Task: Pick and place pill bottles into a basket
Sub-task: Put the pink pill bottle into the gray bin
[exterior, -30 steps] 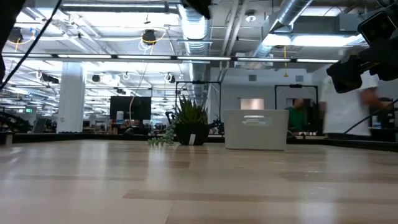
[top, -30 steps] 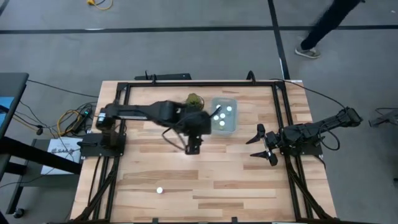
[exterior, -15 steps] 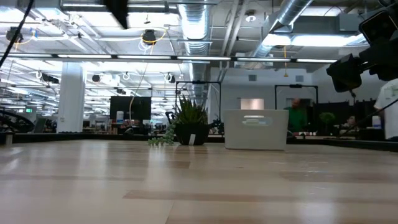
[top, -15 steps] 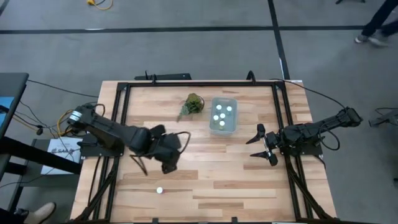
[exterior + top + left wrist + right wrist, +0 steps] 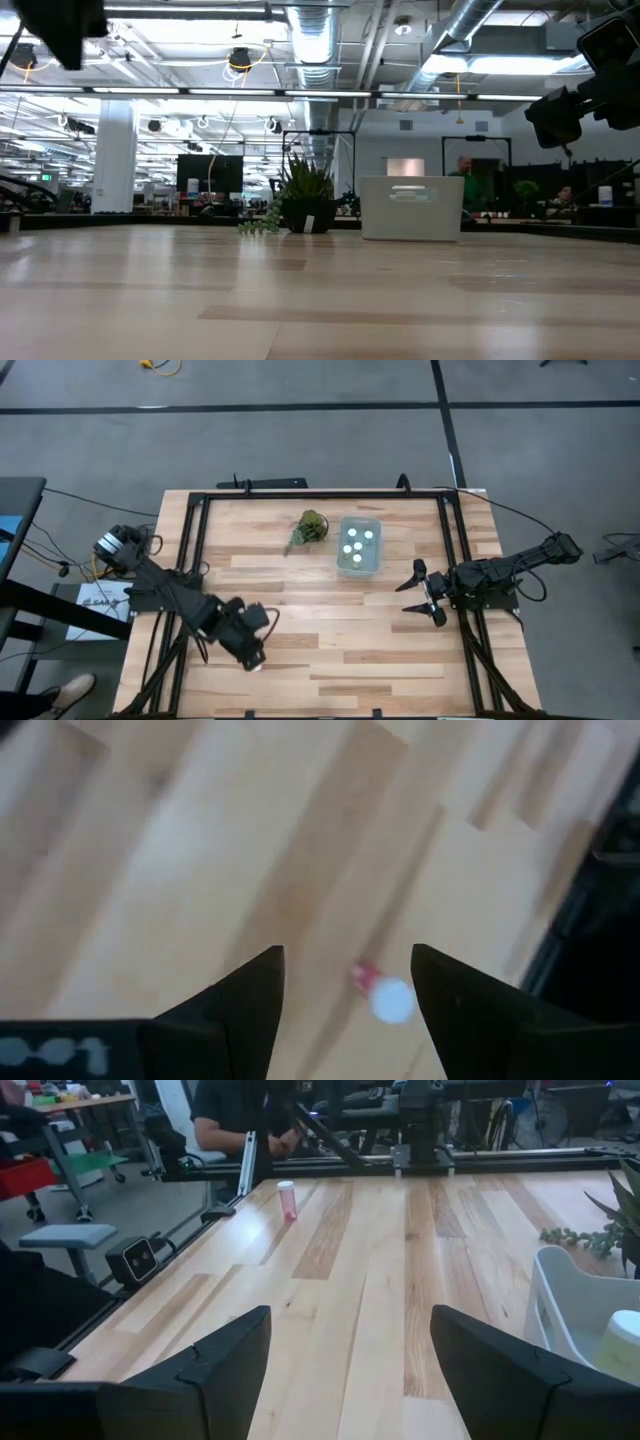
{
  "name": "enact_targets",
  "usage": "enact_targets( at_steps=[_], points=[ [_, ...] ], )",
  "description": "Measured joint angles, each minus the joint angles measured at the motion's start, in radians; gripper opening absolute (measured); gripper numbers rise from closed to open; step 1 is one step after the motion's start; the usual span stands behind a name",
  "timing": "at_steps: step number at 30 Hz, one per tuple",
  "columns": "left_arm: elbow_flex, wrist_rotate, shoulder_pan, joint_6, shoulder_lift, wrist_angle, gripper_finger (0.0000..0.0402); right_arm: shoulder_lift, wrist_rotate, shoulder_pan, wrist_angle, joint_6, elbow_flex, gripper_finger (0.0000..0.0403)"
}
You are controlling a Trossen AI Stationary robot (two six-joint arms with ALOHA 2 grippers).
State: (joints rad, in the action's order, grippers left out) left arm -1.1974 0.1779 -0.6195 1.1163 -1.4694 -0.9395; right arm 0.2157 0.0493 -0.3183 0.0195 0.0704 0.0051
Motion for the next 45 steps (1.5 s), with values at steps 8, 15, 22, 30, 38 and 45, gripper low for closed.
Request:
enact_targets(
  at_steps=[8,15,22,30,38,45],
  points=[
    [0.003,-0.048,-0.105,0.098,-0.09,0.065,0.0208,0.0,0.0,0.0,0.0,0.0,0.0,0.027],
    [0.003,-0.07,-0.122,0.117,-0.151,0.08,0.0208,0.0,0.001,0.0,0.0,0.009,0.0,0.027],
    [0.002,-0.06,-0.125,0.104,-0.153,0.084,0.0208,0.0,0.002,0.0,0.0,0.009,0.0,0.027],
    [0.002,-0.086,-0.123,0.081,-0.213,0.097,0.0208,0.0,0.003,0.0,0.001,0.009,0.0,0.027],
    [0.002,-0.063,-0.124,0.078,-0.235,0.123,0.0208,0.0,0.004,0.0,0.001,0.009,0.0,0.027],
    [0.004,-0.051,-0.121,0.067,-0.261,0.112,0.0208,0.0,0.004,0.0,0.001,0.009,0.0,0.027]
  ],
)
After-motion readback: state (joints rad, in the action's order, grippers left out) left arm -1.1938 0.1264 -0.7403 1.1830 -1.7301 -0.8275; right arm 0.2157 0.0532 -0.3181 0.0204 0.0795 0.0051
